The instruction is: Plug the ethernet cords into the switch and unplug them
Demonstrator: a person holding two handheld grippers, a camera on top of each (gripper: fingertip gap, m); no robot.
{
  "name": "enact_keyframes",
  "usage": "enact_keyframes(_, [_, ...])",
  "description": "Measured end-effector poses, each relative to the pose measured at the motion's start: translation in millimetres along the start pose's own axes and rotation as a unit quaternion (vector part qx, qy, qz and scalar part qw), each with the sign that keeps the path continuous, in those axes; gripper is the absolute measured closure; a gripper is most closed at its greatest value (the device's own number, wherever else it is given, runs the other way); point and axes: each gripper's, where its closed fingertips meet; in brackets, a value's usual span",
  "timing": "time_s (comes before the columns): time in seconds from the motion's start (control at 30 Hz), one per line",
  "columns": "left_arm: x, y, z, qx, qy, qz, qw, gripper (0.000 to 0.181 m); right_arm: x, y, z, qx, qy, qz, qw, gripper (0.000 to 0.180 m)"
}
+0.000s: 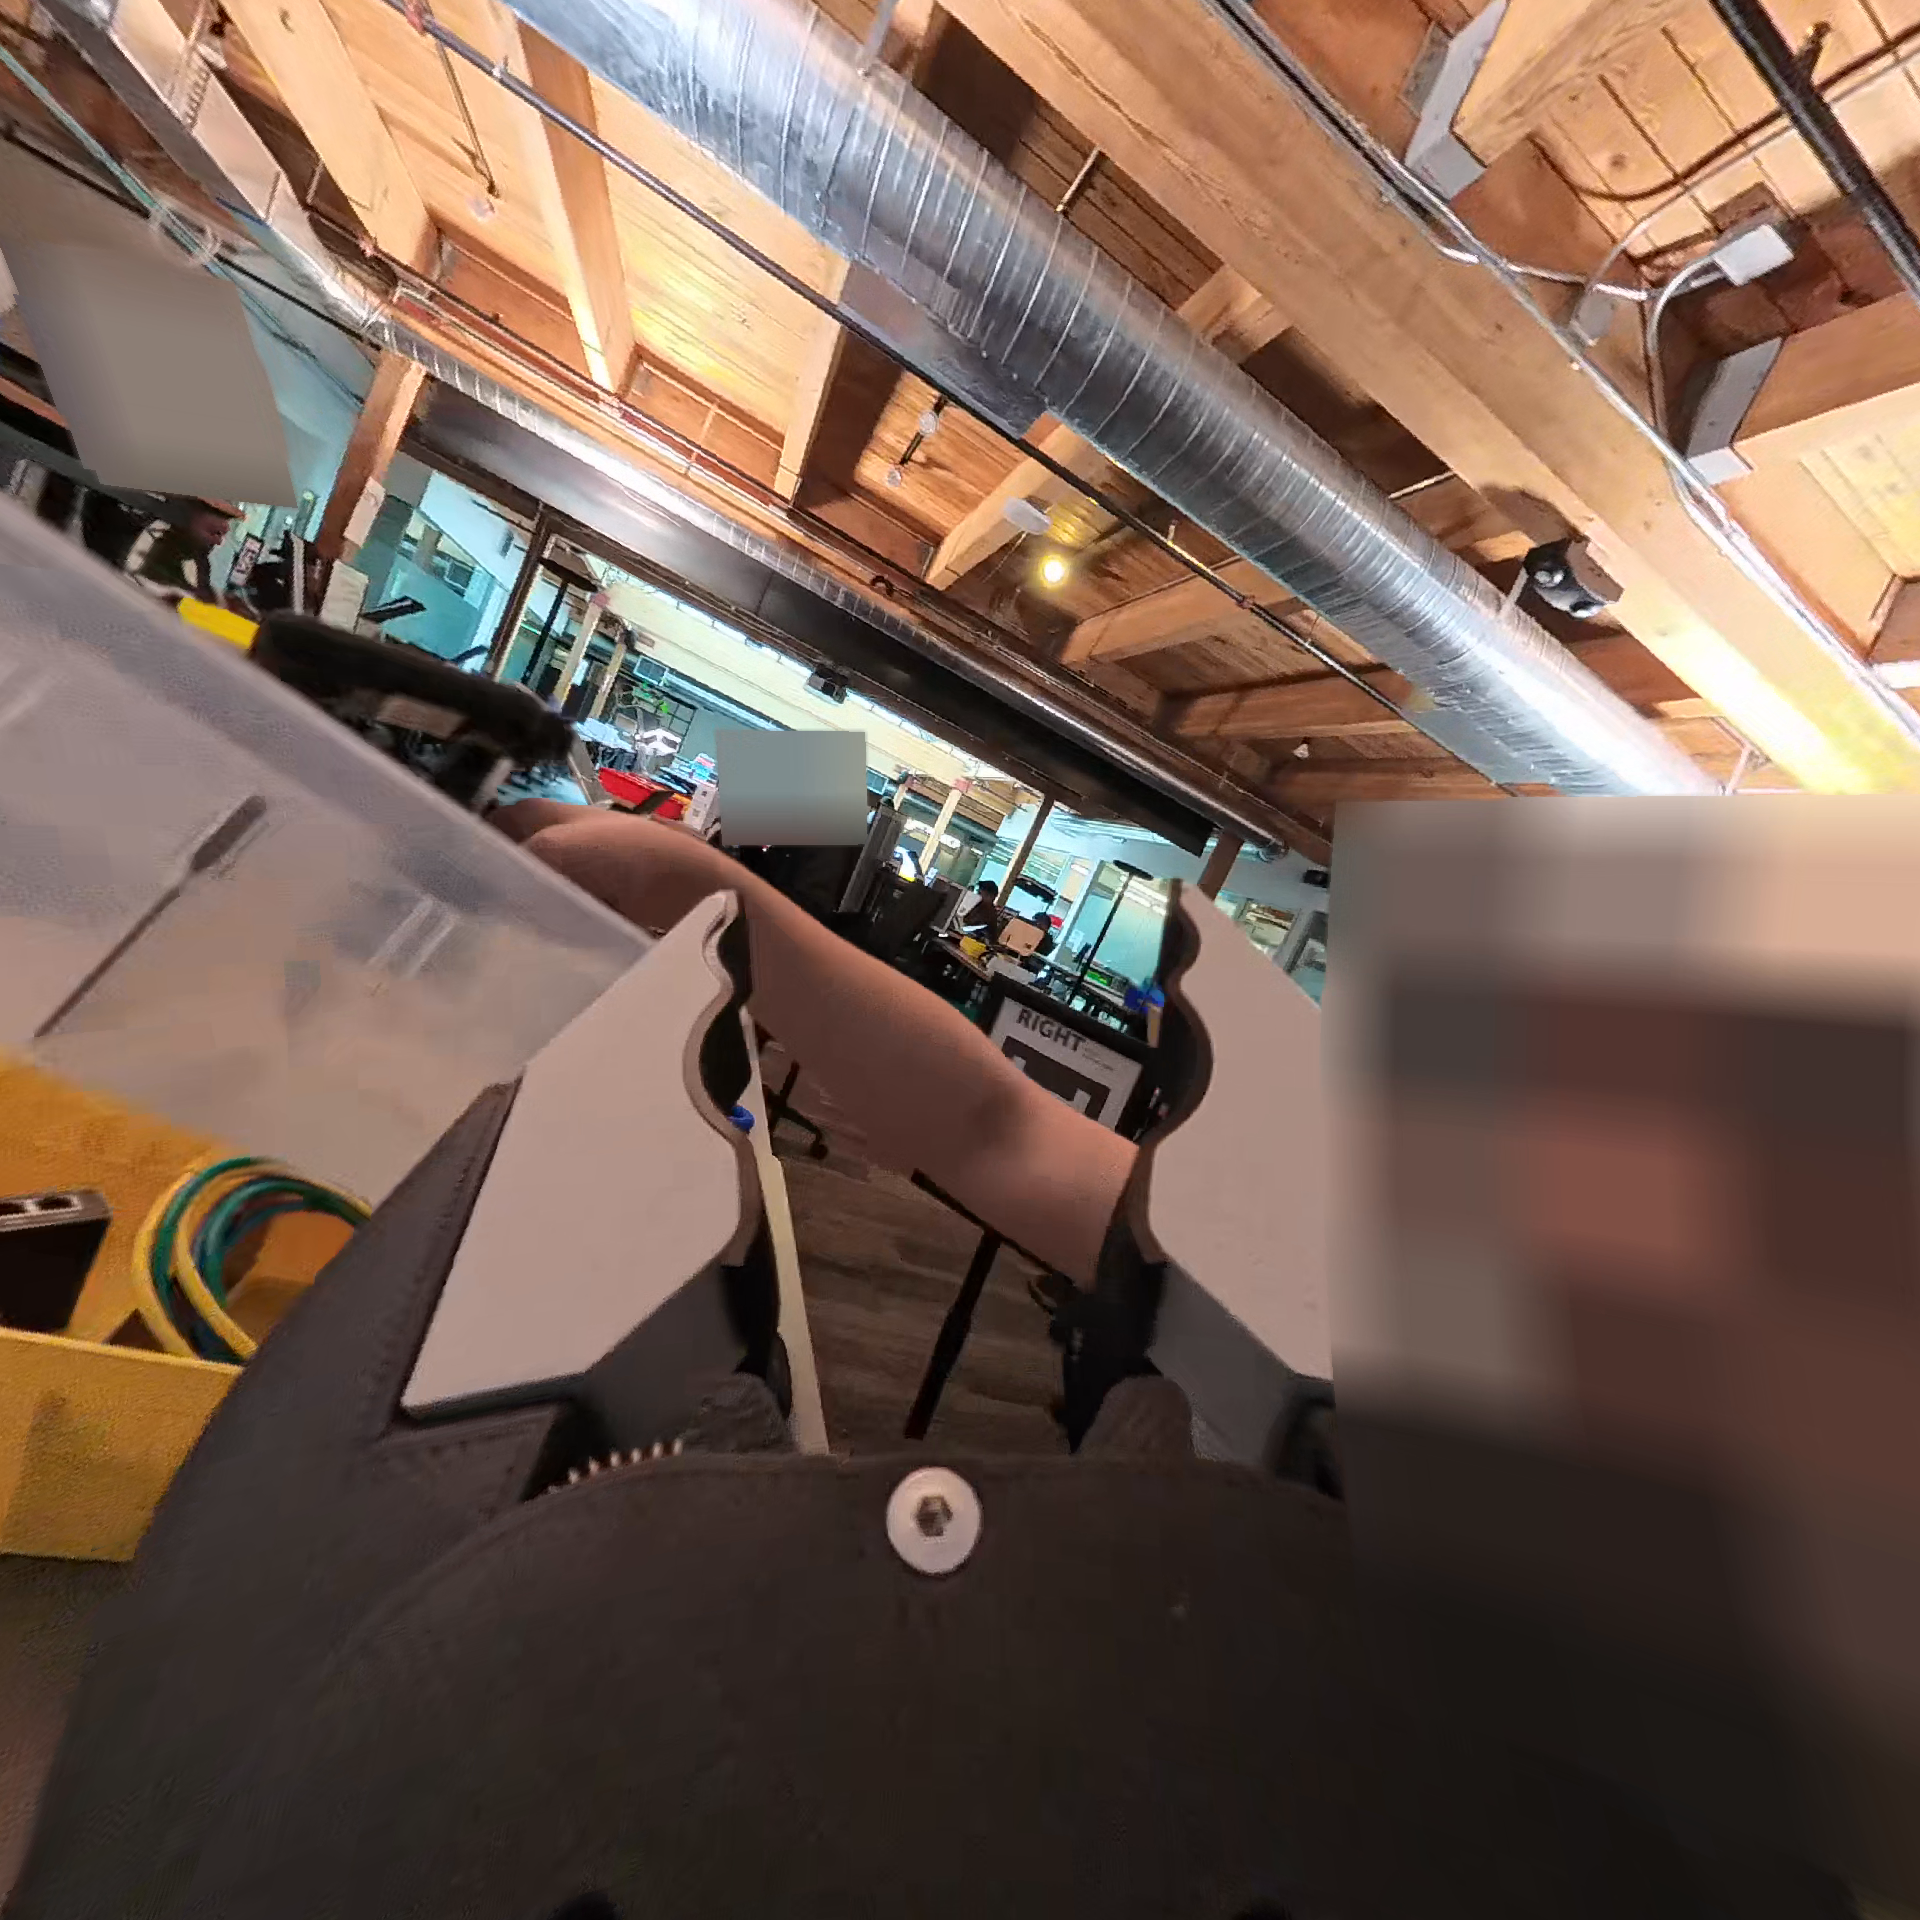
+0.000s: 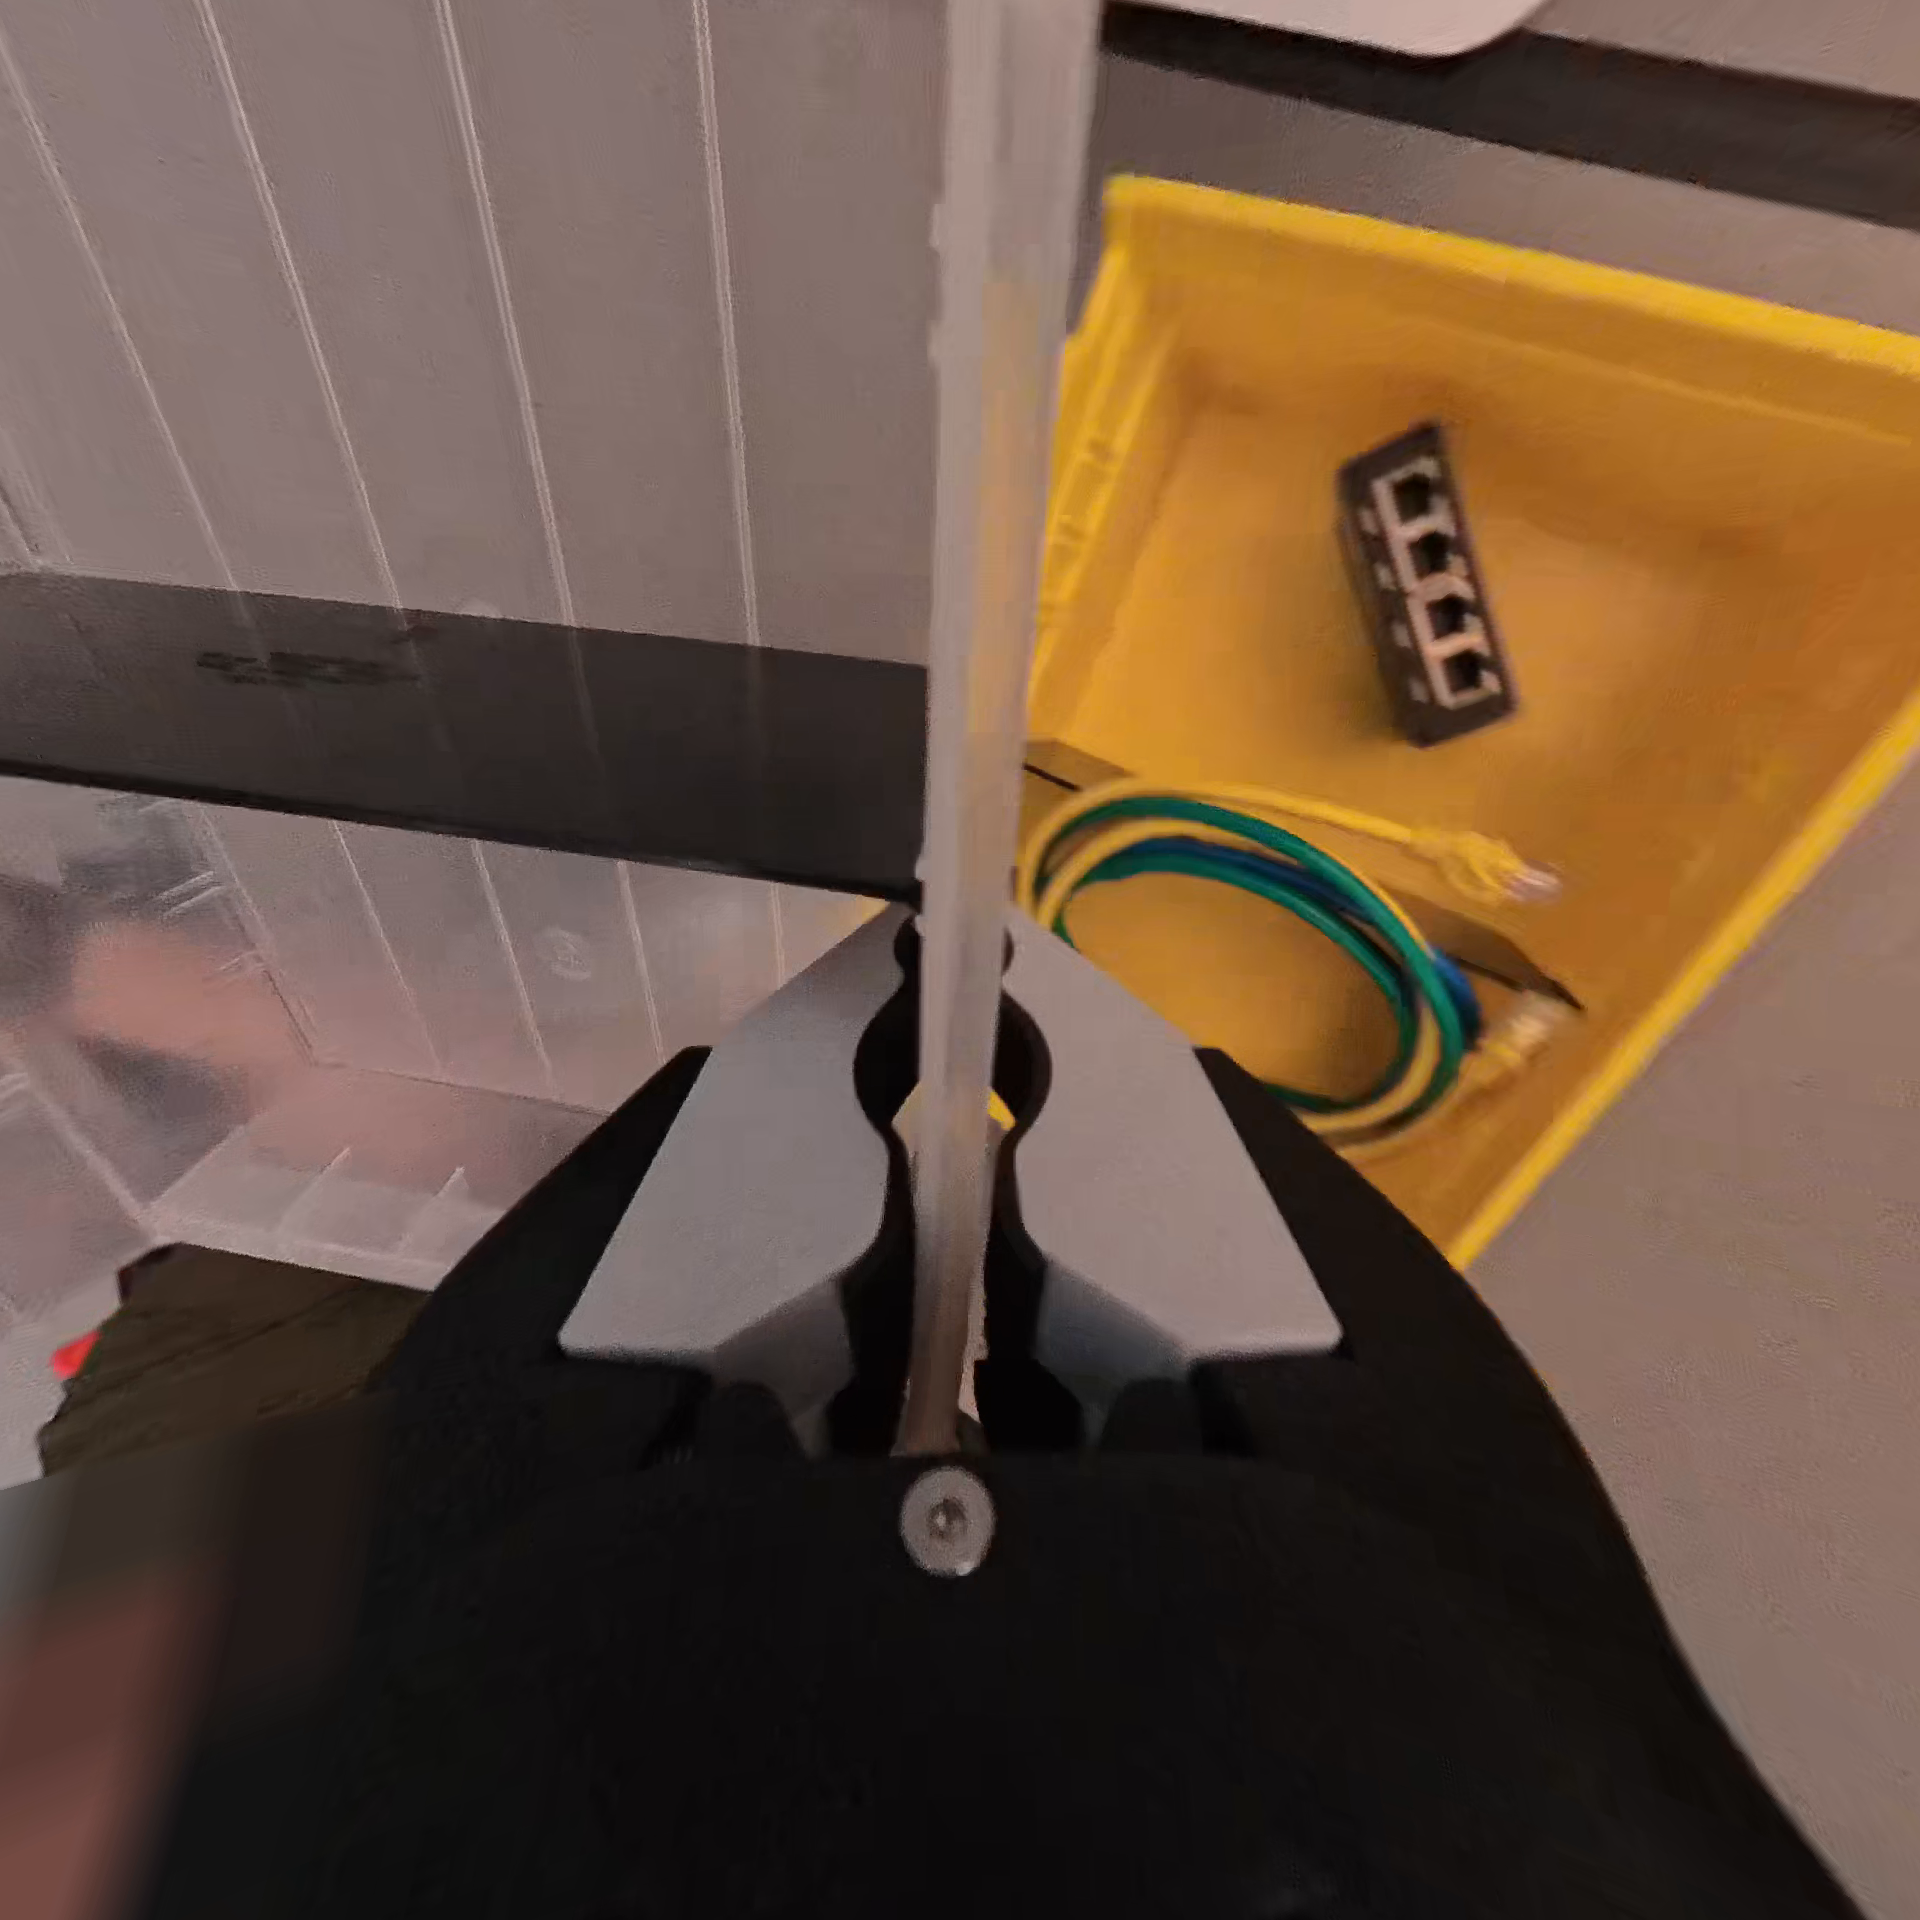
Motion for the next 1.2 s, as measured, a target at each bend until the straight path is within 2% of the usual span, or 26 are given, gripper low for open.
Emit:
enact_keyframes(0.03, [4.7, 0.7, 3.4, -0.011, 0.003, 0.0, 1.0, 0.102, -23.1, 7.1, -18.8, 0.015, 0.012, -0.018, 1.0, 0.178])
enact_keyframes(0.1, [16.2, 6.8, 14.3, -0.033, 0.005, 0.012, 0.999, 0.102, -65.1, 29.4, -62.5, 0.056, 0.045, -0.049, 0.996, 0.177])
enact_keyframes(0.13, [24.2, 14.5, 28.3, -0.032, -0.018, 0.029, 0.999, 0.102, -82.4, 44.5, -85.7, 0.081, 0.059, -0.061, 0.993, 0.177])
enact_keyframes(0.2, [41.0, 38.0, 72.9, -0.001, -0.109, 0.08, 0.991, 0.103, -109.0, 80.4, -131.4, 0.129, 0.08, -0.077, 0.985, 0.177])
enact_keyframes(0.3, [61.0, 74.4, 147.9, 0.022, -0.253, 0.142, 0.957, 0.097, -134.1, 141.3, -195.9, 0.2, 0.101, -0.096, 0.97, 0.177])
enact_keyframes(0.33, [70.1, 87.2, 164.2, 0.021, -0.273, 0.156, 0.949, 0.093, -140.3, 161.0, -216.5, 0.226, 0.109, -0.106, 0.962, 0.178])
enact_keyframes(0.43, [92.4, 143.9, 197.9, -0.014, -0.299, 0.243, 0.923, 0.068, -148.8, 218.0, -269.0, 0.286, 0.133, -0.125, 0.941, 0.178])
enact_keyframes(0.6, [104.7, 213.5, 236.0, -0.041, -0.344, 0.331, 0.878, 0.061, -137.4, 281.6, -312.5, 0.324, 0.125, -0.125, 0.929, 0.178])
enact_keyframes(0.8, [82.8, 245.8, 277.8, 0.017, -0.431, 0.401, 0.808, 0.058, -113.1, 297.6, -323.4, 0.325, 0.1, -0.109, 0.934, 0.178])
enact_keyframes(1.0, [82.5, 285.4, 283.3, -0.02, -0.413, 0.452, 0.79, 0.06, -96.1, 287.8, -322.2, 0.302, 0.092, -0.094, 0.944, 0.178])
enact_keyframes(1.1, [86.9, 294.6, 274.4, -0.085, -0.378, 0.46, 0.799, 0.082, -88.8, 282.4, -320.3, 0.287, 0.089, -0.086, 0.95, 0.178])
enact_keyframes(1.13, [88.7, 296.5, 269.8, -0.108, -0.358, 0.463, 0.804, 0.098, -86.1, 280.8, -319.2, 0.283, 0.087, -0.082, 0.952, 0.178])
enact_keyframes(1.2, [86.8, 297.7, 265.4, -0.144, -0.331, 0.472, 0.804, 0.111, -81.4, 277.8, -317.5, 0.274, 0.087, -0.074, 0.955, 0.178])
Point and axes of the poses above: each gripper's, where its closed fingertips meet, x out along the fingers, y out of its underside, z = x × y across the jaws, and after that the axes turned 9 degrees about -y, right-handed
